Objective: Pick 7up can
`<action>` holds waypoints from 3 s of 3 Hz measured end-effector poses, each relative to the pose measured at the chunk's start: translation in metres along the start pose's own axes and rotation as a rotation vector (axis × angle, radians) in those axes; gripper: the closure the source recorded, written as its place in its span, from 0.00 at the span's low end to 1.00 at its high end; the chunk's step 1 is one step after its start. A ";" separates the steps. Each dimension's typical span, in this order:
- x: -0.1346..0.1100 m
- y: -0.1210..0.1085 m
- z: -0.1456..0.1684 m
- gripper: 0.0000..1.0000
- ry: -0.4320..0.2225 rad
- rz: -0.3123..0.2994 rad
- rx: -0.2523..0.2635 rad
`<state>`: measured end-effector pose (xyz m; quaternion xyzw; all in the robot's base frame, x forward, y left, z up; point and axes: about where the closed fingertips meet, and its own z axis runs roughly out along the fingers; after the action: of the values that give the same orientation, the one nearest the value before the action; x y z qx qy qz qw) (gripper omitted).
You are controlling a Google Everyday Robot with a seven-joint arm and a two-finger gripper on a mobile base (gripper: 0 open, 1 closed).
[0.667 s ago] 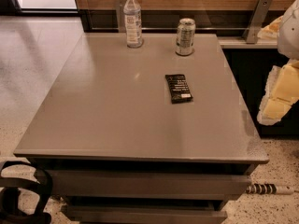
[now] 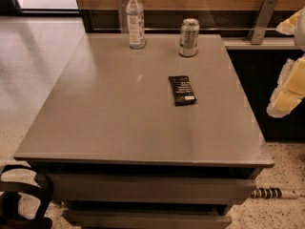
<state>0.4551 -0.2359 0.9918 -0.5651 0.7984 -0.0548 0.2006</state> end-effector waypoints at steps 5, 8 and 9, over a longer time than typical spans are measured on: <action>0.036 -0.167 0.039 0.00 -0.525 0.370 0.334; -0.038 -0.226 0.097 0.00 -0.648 0.394 0.245; -0.062 -0.244 0.125 0.00 -0.701 0.411 0.213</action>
Offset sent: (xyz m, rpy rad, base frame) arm 0.1076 -0.1199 0.0018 0.4434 -0.4842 -0.4123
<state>0.7357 -0.2478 0.9703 -0.3545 0.7680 0.0998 0.5239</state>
